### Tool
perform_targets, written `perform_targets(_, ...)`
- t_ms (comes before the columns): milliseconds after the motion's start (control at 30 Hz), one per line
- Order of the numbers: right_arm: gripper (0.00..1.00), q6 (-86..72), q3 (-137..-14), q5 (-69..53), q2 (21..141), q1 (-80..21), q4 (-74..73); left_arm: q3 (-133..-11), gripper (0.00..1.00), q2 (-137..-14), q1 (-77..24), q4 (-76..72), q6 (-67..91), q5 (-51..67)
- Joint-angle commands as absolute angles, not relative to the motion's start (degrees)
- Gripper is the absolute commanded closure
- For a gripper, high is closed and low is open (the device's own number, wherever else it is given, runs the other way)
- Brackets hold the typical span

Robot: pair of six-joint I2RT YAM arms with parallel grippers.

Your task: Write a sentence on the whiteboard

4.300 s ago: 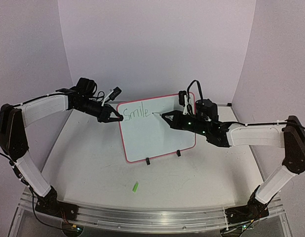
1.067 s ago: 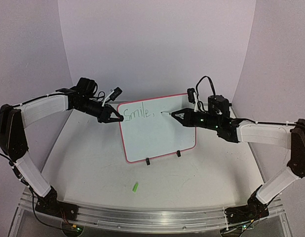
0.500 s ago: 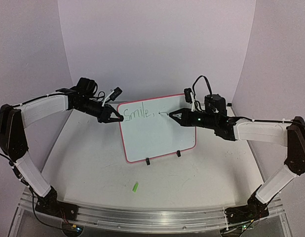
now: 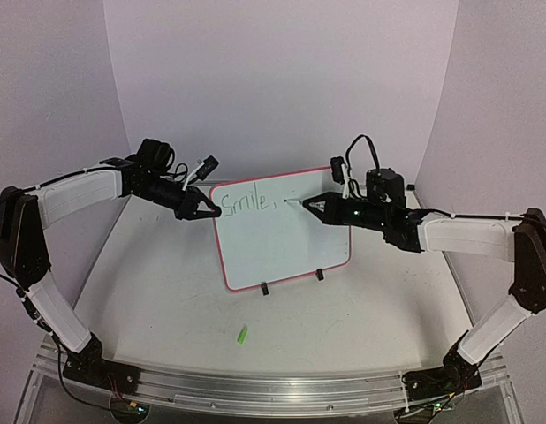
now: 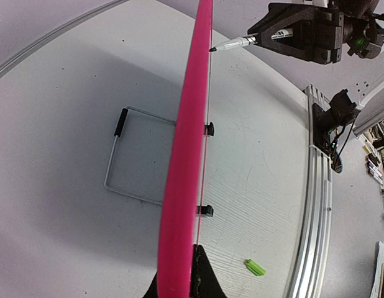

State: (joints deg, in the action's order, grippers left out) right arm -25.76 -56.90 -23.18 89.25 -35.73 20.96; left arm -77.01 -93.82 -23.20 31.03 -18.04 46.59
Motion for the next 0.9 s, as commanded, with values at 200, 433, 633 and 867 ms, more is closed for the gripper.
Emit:
perform_targets(200,1.0,-27.5,-58.8,-18.2,88.7,-35.5,26.3,-77.4,1.0,-93.8,-23.0,31.4,-22.4,39.4)
perform_targets(433,1.0,-28.0,-56.9,-16.6,88.0,-35.5,26.3,-77.5,1.0,-93.7,-22.9,31.4,-22.5,39.4)
perform_targets(633,1.0,-28.5,-55.1,-16.6,87.9,-35.5,26.3,-77.5,1.0,-93.8,-23.0,31.4,-22.5,39.5)
perform_targets(867,1.0,-29.2,-53.4,-17.3,88.3,-35.5,26.3,-77.5,1.0,-93.8,-22.9,31.5,-22.4,39.4)
